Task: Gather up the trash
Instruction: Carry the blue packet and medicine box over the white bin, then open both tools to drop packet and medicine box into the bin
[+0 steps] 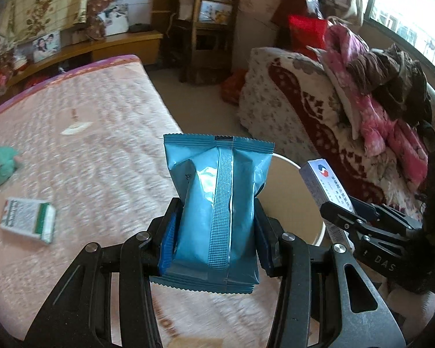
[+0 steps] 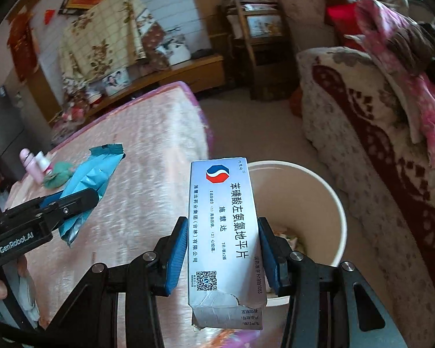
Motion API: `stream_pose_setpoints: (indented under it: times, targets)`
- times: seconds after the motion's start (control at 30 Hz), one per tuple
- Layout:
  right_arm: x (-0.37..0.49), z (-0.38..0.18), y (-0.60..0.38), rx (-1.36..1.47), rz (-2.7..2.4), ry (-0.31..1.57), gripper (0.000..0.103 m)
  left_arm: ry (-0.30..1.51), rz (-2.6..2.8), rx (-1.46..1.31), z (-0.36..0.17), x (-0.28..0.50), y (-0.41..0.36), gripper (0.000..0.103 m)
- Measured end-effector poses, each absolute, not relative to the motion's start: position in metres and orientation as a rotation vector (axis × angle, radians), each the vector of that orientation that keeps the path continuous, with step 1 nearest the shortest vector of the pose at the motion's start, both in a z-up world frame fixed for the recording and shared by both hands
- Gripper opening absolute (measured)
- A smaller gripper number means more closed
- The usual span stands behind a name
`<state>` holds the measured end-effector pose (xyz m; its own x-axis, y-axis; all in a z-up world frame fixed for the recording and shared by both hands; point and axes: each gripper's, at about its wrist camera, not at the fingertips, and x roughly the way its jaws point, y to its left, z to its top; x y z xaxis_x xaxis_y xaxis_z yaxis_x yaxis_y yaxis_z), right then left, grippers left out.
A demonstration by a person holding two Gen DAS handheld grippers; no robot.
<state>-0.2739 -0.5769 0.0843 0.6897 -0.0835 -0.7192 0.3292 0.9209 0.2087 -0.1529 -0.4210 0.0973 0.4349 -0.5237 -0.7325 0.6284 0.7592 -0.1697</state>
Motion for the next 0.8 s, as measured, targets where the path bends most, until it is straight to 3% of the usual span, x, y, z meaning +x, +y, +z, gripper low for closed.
stream_pose_setpoints:
  times: [0.33,0.6,0.73,0.8]
  targets:
    - [-0.267,0.063,-0.610,0.374,-0.293,0.806,0.045,0.923,-0.751,0.144,0.075,-0.145,-0.462,0.045]
    - [-0.265,0.055,-0.625,0.421,-0.336,0.783,0.045,0.961,-0.786,0.093,0.067,-0.136,-0.475,0.055]
    - [-0.266,0.055,-0.628,0.412,-0.364,0.759,0.061,0.975,-0.811,0.070,0.064,-0.134,-0.478,0.066]
    - [-0.267,0.054,-0.630,0.423,-0.366,0.755,0.061,0.982,-0.817,0.064,0.063,-0.135,-0.477,0.068]
